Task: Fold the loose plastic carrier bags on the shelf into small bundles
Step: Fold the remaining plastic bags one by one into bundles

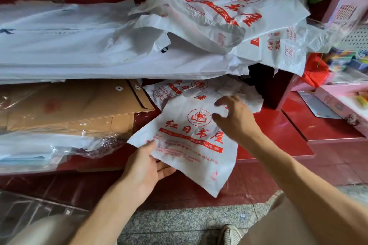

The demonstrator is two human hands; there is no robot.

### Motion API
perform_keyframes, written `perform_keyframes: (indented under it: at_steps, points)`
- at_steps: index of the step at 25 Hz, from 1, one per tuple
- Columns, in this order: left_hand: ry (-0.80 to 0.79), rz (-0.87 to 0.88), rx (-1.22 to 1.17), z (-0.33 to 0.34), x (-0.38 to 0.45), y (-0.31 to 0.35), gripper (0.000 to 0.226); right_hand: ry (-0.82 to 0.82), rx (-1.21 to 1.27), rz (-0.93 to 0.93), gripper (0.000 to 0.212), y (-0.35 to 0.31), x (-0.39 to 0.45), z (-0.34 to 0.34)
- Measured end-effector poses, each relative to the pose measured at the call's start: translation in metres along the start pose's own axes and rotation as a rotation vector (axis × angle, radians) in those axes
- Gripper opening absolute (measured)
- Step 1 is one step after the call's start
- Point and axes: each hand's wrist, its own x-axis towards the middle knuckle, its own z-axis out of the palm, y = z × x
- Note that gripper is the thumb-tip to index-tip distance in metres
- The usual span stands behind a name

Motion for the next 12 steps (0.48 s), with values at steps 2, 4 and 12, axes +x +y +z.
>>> perform_keyframes:
  at_steps: [2,4,12]
  points:
    - [0.027,0.047,0.065,0.009,-0.003,-0.006,0.027,-0.245,-0.095,-0.089,0.042,-0.014,-0.033,-0.003]
    - [0.138,0.132,0.165,0.015,-0.002,-0.011,0.025,-0.456,-0.169,-0.091,0.074,-0.021,-0.066,0.007]
    - [0.062,0.746,1.307,-0.002,0.003,-0.003,0.09,-0.47,-0.357,-0.21,0.08,0.031,-0.061,0.018]
